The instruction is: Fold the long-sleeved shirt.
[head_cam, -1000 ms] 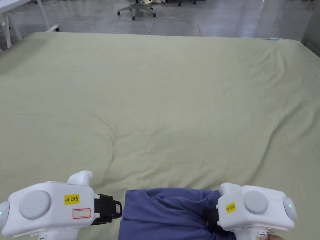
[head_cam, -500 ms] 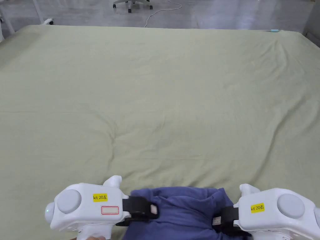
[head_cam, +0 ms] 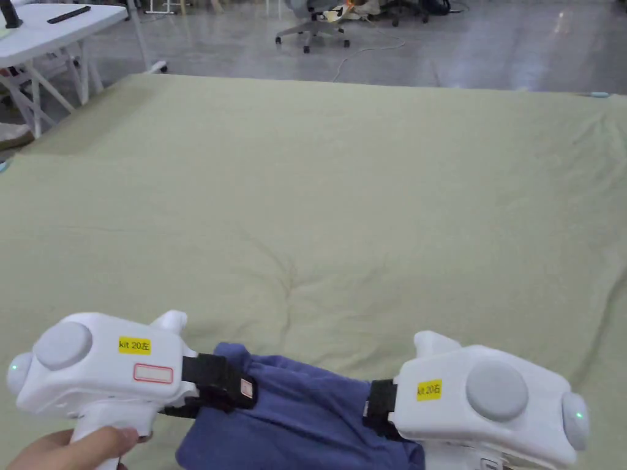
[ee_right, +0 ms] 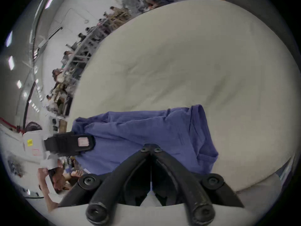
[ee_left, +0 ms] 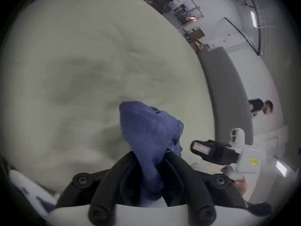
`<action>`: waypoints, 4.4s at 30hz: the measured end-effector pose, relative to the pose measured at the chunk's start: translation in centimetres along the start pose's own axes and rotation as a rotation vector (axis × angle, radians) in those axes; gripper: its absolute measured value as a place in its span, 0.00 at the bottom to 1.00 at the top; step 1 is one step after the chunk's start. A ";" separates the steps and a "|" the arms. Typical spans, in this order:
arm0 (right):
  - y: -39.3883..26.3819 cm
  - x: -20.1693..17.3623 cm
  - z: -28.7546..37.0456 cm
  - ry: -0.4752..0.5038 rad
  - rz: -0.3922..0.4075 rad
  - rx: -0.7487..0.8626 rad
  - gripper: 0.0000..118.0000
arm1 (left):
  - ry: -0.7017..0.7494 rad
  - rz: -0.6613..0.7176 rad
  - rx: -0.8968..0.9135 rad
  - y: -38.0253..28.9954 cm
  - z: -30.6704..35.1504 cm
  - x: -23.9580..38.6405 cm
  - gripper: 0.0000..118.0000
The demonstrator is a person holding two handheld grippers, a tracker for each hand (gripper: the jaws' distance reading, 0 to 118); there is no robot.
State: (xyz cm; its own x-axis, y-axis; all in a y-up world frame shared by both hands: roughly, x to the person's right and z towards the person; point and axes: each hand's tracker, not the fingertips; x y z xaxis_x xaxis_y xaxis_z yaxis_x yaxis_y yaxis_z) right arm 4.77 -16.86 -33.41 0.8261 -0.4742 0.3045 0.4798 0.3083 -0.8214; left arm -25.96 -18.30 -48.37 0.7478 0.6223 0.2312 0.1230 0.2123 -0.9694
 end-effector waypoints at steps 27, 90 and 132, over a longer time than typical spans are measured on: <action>-0.1 -6.9 12.4 0.052 0.277 0.319 0.00 | 0.385 -0.153 0.311 -0.4 10.2 5.3 0.59; -17.0 1.2 42.6 -0.366 0.337 1.065 1.00 | 0.258 -0.641 1.142 -28.9 18.7 37.3 1.00; -16.4 1.1 42.0 -0.390 0.332 1.063 1.00 | 0.253 -0.639 1.113 -28.7 18.8 37.7 1.00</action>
State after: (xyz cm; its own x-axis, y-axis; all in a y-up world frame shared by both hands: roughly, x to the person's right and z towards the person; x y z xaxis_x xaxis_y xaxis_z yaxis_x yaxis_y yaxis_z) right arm 10.20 12.22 0.61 0.9029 -0.0145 0.4297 0.0776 0.9885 -0.1296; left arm -13.56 13.18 -10.26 0.8744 0.0485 0.4828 -0.0114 0.9968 -0.0793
